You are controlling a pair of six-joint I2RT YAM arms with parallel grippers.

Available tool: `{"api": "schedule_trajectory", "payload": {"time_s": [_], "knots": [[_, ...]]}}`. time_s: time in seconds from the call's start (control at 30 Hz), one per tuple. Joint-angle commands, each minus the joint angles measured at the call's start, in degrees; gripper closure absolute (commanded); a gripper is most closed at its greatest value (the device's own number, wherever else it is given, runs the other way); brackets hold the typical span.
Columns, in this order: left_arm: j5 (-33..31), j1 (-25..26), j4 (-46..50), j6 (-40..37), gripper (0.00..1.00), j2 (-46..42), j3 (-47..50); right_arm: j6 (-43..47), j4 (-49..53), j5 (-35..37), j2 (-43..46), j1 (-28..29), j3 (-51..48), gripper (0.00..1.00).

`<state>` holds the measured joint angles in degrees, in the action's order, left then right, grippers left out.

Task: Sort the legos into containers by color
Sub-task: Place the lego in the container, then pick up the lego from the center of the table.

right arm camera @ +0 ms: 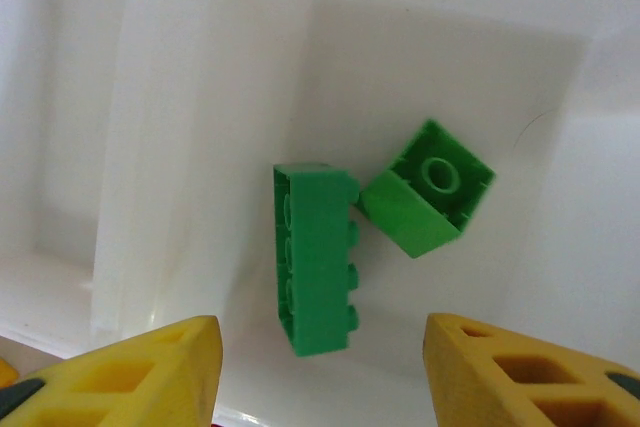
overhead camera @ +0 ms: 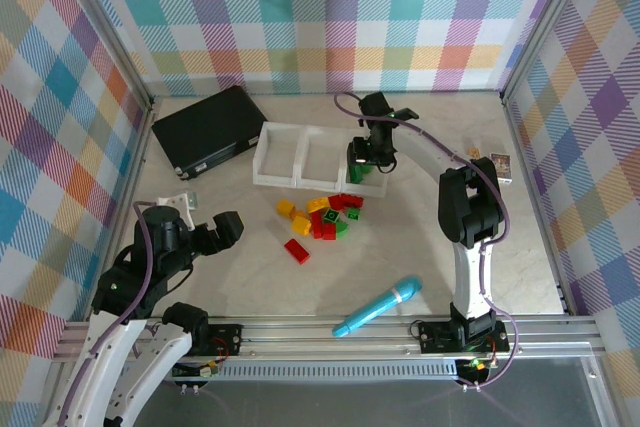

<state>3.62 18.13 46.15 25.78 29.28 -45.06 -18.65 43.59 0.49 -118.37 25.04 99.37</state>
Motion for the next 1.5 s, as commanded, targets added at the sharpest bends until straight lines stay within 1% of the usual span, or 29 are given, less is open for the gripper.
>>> {"api": "schedule_trajectory", "payload": {"time_s": [0.0,0.1,0.17,0.33,0.5,0.6,0.7,0.8,0.9,1.0,1.17,1.47], "knots": [[0.9,0.4,-1.7,0.4,0.00,0.0,0.7,-0.4,1.0,-2.0,1.9,-0.2,-0.3,0.44],[0.7,0.4,-1.6,0.3,0.01,-0.1,0.6,-1.1,1.1,-3.4,5.2,0.0,-2.3,0.42],[0.7,0.4,-1.7,0.4,0.00,-0.1,0.6,-2.6,0.9,-4.0,7.9,0.2,-4.4,0.39],[0.7,0.4,-1.8,0.3,0.01,0.3,0.6,-6.0,-0.7,-4.0,16.0,1.5,-12.5,0.33],[0.9,0.4,-1.9,0.3,0.00,0.6,0.7,-8.0,-2.6,-4.0,22.2,3.5,-20.4,0.33],[1.1,0.4,-1.9,0.2,0.00,0.7,0.7,-9.3,-2.6,-3.6,23.8,4.9,-23.6,0.32],[1.0,0.4,-1.9,0.3,0.00,0.9,0.6,-11.6,-2.2,-2.3,24.2,6.1,-25.9,0.31],[1.1,0.4,-2.0,0.3,0.01,1.1,0.6,-18.4,-2.2,1.1,24.6,7.1,-28.4,0.29],[1.0,0.4,-2.0,0.2,0.01,1.3,0.7,-25.4,-6.7,3.8,25.7,8.9,-32.9,0.28],[1.1,0.4,-1.9,0.2,0.00,1.2,0.5,-29.0,-7.5,7.4,24.0,11.3,-33.5,0.29],[1.2,0.4,-1.8,0.2,0.00,1.2,0.5,-31.7,-9.9,6.8,19.7,12.0,-32.8,0.33],[1.4,0.4,-1.8,0.2,0.00,1.2,0.5,-33.7,-11.2,8.3,15.6,12.1,-30.4,0.33]]}}
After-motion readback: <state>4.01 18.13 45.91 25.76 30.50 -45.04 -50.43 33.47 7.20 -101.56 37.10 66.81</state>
